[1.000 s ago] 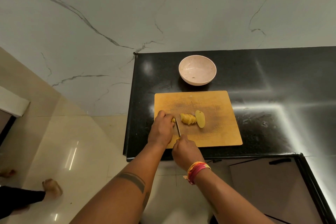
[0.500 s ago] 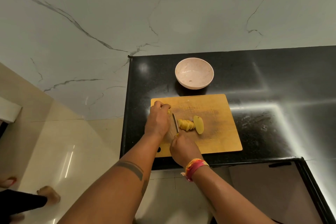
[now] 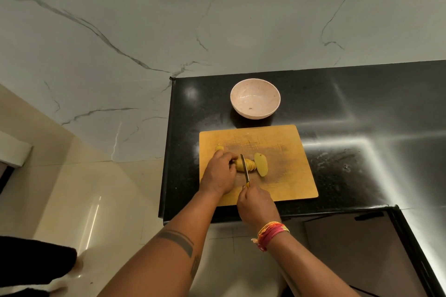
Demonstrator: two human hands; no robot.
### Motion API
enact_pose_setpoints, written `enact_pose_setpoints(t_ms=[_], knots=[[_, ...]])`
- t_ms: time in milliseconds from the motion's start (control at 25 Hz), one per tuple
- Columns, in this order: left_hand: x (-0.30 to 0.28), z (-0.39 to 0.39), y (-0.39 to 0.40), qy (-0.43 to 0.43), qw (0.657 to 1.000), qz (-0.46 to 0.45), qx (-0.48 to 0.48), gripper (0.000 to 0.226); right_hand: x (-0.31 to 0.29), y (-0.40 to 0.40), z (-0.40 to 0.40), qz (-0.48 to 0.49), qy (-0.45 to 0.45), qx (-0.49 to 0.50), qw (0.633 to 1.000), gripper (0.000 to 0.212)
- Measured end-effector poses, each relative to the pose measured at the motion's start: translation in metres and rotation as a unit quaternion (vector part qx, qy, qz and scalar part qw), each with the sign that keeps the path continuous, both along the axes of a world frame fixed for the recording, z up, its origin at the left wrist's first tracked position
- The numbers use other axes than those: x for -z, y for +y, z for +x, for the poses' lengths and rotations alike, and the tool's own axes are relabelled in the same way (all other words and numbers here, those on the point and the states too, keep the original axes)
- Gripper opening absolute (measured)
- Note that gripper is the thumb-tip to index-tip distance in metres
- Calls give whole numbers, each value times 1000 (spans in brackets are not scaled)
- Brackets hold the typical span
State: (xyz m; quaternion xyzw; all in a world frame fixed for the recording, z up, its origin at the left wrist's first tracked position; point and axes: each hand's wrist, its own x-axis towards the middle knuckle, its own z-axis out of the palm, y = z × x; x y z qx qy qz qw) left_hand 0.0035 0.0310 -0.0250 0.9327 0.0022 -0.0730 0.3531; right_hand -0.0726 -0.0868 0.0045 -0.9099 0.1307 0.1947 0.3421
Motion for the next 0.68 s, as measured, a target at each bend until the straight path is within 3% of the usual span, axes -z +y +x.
enact_pose_setpoints(t_ms=[160, 680], knots=[[1, -4, 0, 18, 1000, -19, 8, 40, -2, -3, -5, 6, 5, -7, 1000, 18], [-1, -7, -8, 10, 999, 41, -22, 36, -4, -2, -14, 5, 0, -19, 1000, 17]])
